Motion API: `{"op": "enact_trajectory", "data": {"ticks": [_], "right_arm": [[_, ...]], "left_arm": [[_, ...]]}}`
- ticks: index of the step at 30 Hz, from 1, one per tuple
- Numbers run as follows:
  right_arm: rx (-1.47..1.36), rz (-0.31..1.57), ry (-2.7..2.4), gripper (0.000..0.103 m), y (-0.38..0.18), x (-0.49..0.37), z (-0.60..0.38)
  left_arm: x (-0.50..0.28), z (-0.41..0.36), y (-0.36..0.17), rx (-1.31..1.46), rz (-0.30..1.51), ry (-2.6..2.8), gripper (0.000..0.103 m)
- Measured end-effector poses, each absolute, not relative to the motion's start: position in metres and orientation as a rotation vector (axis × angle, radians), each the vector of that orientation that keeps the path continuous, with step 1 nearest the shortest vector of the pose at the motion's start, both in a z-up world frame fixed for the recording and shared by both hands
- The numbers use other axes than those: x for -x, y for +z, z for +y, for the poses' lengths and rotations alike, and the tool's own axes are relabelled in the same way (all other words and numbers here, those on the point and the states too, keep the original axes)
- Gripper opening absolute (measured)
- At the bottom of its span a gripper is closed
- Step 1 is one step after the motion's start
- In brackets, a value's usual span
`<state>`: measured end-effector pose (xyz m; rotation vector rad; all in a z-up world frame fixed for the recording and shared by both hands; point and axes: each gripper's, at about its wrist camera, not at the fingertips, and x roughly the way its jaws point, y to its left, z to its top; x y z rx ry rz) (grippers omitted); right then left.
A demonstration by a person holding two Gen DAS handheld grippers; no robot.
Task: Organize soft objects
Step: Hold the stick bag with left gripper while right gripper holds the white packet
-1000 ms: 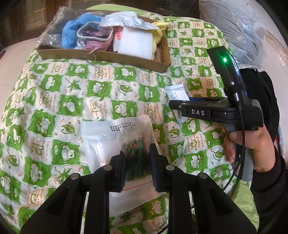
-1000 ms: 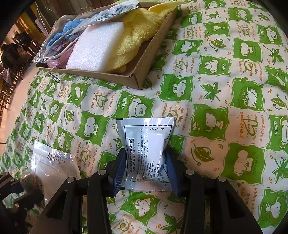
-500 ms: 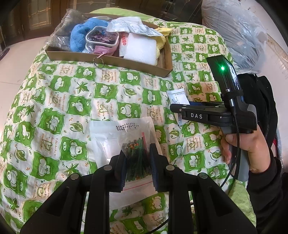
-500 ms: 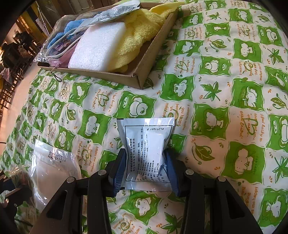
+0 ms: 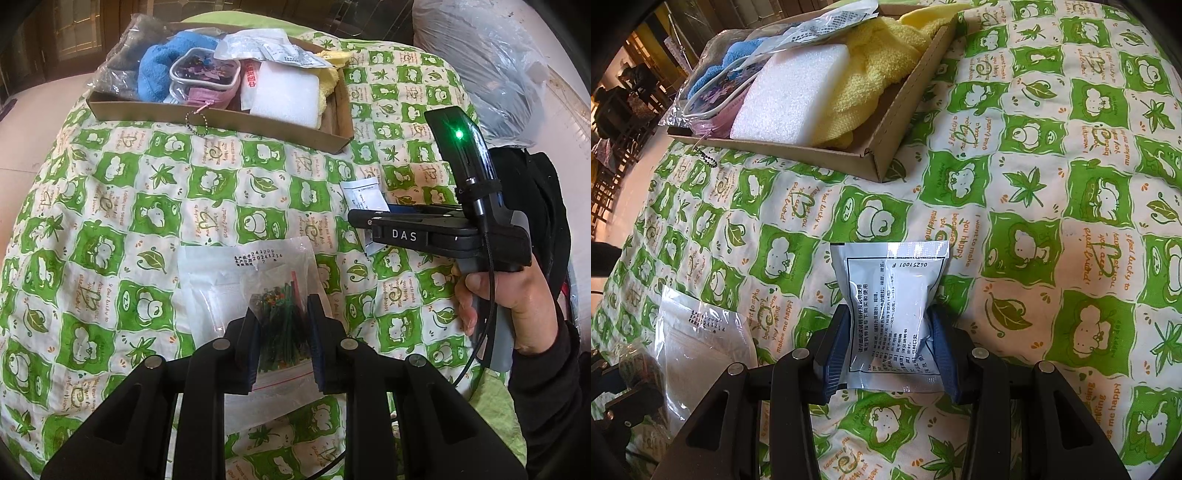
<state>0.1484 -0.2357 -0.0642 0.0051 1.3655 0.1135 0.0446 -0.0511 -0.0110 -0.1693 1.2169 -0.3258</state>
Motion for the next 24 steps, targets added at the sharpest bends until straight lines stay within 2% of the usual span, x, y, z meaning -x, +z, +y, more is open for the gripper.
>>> {"op": "enact_trajectory", "data": {"ticks": [9,24], "right_arm": [[-0.009,1.356,0.162,0.04,-0.046,-0.146,-0.228],[0.095,1.447,0.198,0.04,-0.055,-0.142,-0.212]], "left_arm": [[-0.05,-0.047,-0.021,0.175,1.23,-0.337,0.02],[-0.066,-0.041,-0.014,0.148,1.218,-0.355,0.02]]}}
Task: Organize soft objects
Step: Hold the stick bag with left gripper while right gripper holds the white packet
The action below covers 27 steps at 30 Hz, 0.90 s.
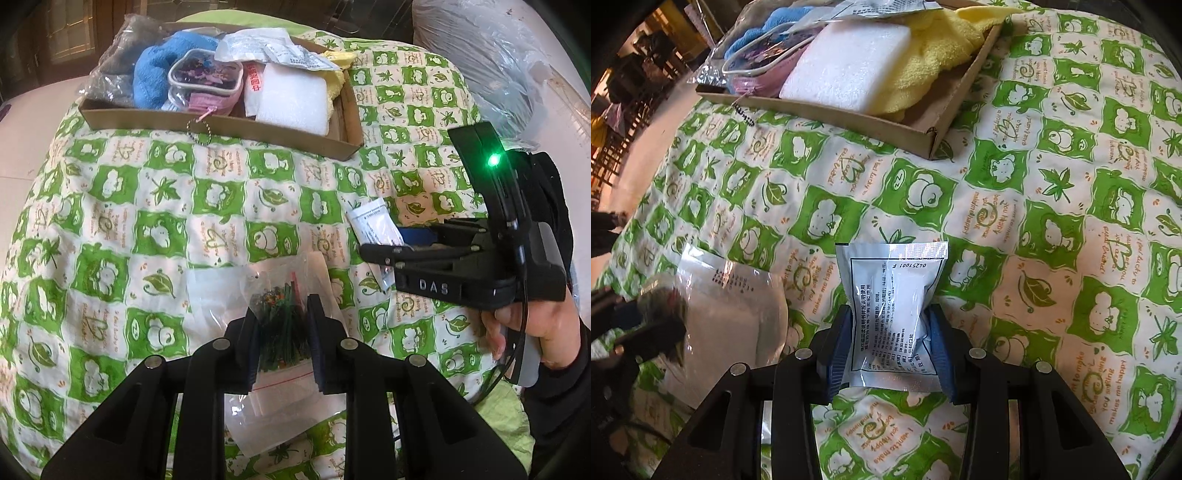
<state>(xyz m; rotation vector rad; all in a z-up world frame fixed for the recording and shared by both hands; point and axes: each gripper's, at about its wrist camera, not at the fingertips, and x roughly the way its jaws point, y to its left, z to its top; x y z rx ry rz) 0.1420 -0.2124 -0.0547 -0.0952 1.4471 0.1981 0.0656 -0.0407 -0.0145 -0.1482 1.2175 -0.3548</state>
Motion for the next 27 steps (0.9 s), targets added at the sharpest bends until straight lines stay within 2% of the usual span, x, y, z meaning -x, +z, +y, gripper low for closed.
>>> {"op": "enact_trajectory", "data": {"ticks": [27], "right_arm": [[0.179,1.417,0.258,0.04,-0.013,-0.153,-0.2]], "left_arm": [[-0.117,-0.041,-0.008,0.119,1.195,-0.387,0.02]]}}
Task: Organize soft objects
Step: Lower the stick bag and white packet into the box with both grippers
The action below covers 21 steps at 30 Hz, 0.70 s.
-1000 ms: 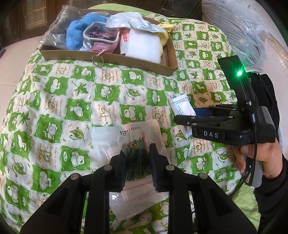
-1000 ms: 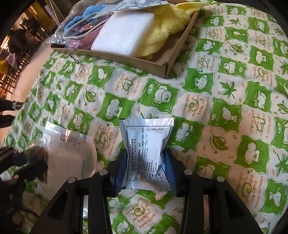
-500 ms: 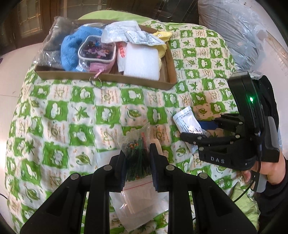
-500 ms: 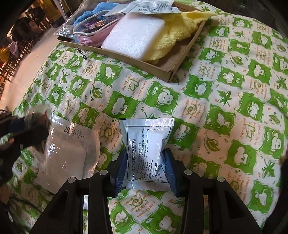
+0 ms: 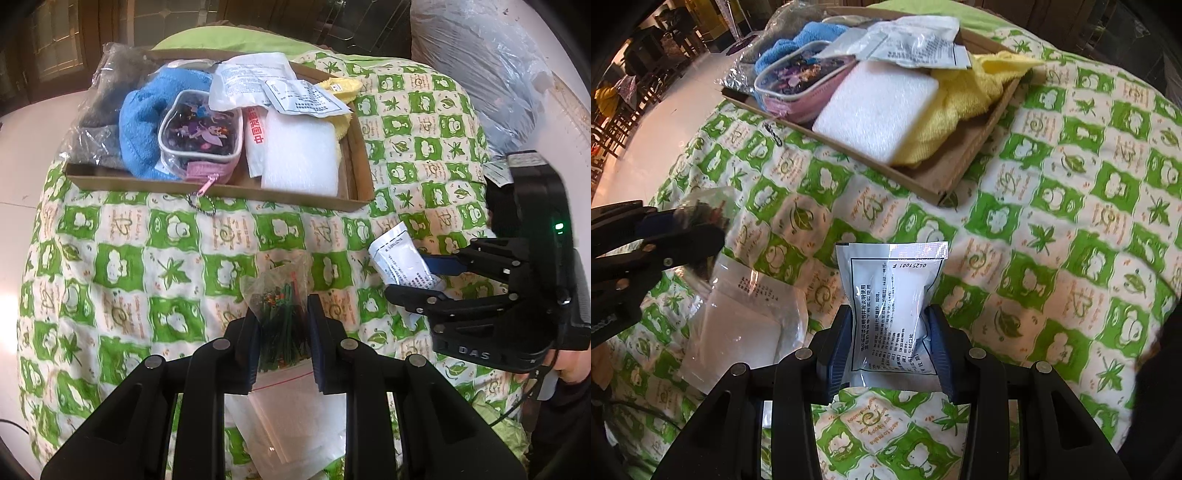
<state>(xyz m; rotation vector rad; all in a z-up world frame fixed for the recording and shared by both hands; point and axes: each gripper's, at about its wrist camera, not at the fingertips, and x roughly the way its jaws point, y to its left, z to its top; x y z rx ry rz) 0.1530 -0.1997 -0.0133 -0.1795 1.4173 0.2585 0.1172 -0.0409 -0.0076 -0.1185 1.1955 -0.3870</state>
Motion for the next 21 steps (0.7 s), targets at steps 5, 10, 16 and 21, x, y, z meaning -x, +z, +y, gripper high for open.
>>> {"op": "enact_trajectory", "data": {"ticks": [5,10,16,21], "right_arm": [[0.109,1.38,0.257,0.04,0.008,-0.174,-0.213],[0.042,1.329,0.236,0.04,0.032,-0.207,-0.225],[0.011,1.276,0.224,0.04,0.05,-0.258,-0.218],[-0.008,1.248,0.226,0.041,0.049,-0.301,-0.203]], "left_arm": [[-0.139,-0.033,0.001,0.144,1.172,-0.383,0.02],[-0.172,-0.022,0.01,0.156,1.149,-0.375,0.02],[-0.226,-0.002,0.018,0.166,1.136,-0.337,0.02],[-0.26,0.0,0.016,0.161,1.125,-0.318,0.02]]}}
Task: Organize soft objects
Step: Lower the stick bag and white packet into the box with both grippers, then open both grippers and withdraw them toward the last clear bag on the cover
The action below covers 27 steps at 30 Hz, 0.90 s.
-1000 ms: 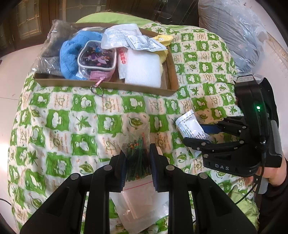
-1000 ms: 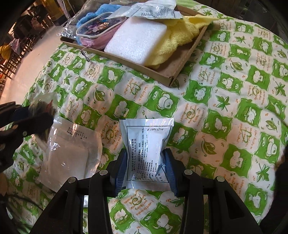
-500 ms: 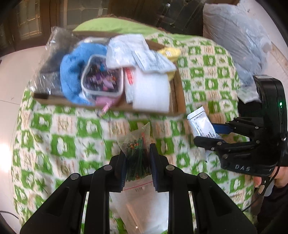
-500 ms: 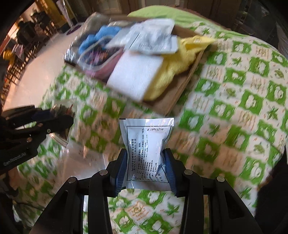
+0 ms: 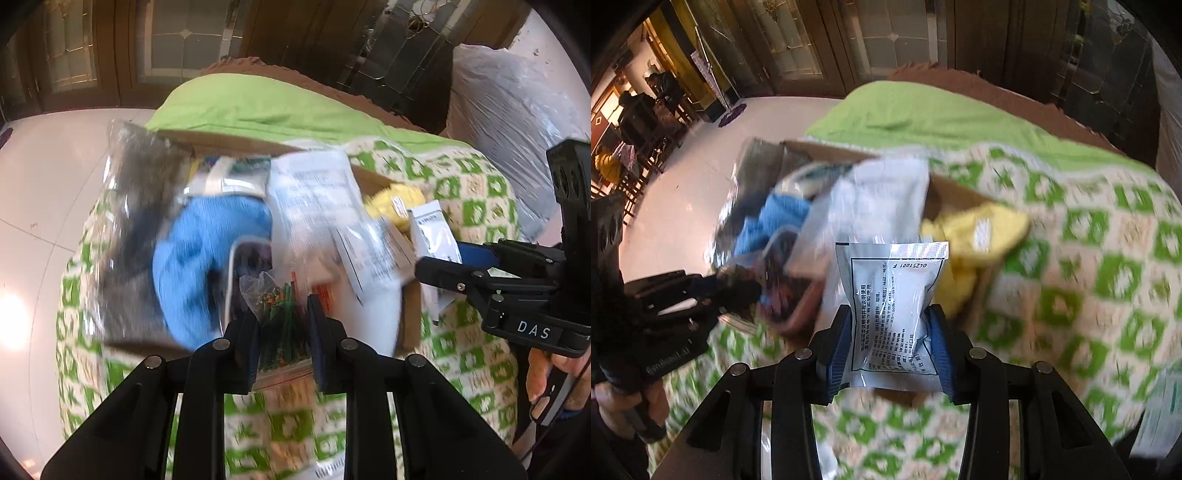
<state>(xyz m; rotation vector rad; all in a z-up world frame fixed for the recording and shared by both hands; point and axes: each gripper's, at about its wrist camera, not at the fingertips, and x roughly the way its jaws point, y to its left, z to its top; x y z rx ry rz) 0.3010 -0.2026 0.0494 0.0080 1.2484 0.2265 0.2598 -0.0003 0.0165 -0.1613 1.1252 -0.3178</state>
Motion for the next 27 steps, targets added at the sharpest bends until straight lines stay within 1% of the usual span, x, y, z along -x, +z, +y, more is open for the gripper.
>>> {"op": "enact_trajectory", "data": {"ticks": [3,6,7,9,10,11,12,13,14,16,20,21,23,25,27], "right_arm": [[-0.03,1.244,0.22,0.042,0.042,-0.323,-0.197],[-0.061,1.24,0.22,0.048,0.033,-0.337,-0.198],[-0.073,1.235,0.214,0.051,0.029,-0.341,-0.199],[-0.103,1.221,0.22,0.063,0.024,-0.346,-0.2],[-0.12,1.212,0.22,0.074,0.022,-0.347,-0.202],[-0.132,1.202,0.218,0.081,0.02,-0.348,-0.203],[-0.144,1.188,0.218,0.081,0.02,-0.347,-0.204],[-0.155,1.174,0.222,0.082,0.021,-0.344,-0.206],[-0.161,1.167,0.227,0.083,0.021,-0.341,-0.208],[-0.179,1.151,0.223,0.085,0.023,-0.331,-0.213],[-0.233,1.12,0.223,0.092,0.034,-0.295,-0.231],[-0.245,1.108,0.229,0.094,0.036,-0.283,-0.235],[-0.268,1.089,0.239,0.099,0.036,-0.255,-0.243],[-0.294,1.08,0.236,0.102,0.029,-0.223,-0.252],[-0.328,1.081,0.22,0.102,0.019,-0.196,-0.261]], "left_arm": [[-0.273,0.0,0.01,0.155,1.126,-0.3,0.02],[-0.28,0.0,0.005,0.143,1.118,-0.285,0.02],[-0.281,0.001,0.003,0.146,1.118,-0.285,0.02],[-0.283,0.003,0.001,0.158,1.117,-0.285,0.022],[-0.284,0.005,0.0,0.164,1.116,-0.283,0.028],[-0.284,0.006,-0.001,0.171,1.114,-0.277,0.045],[-0.284,0.009,0.0,0.179,1.105,-0.265,0.055],[-0.283,0.011,0.002,0.186,1.091,-0.26,0.068],[-0.282,0.012,0.004,0.191,1.077,-0.26,0.073],[-0.279,0.016,0.008,0.206,1.059,-0.257,0.073],[-0.264,0.019,0.014,0.22,1.058,-0.257,0.078],[-0.254,0.019,0.015,0.215,1.052,-0.263,0.079],[-0.233,0.018,0.017,0.209,1.04,-0.263,0.085],[-0.212,0.016,0.017,0.208,1.023,-0.257,0.086],[-0.183,0.016,0.014,0.209,1.009,-0.242,0.089]]}}
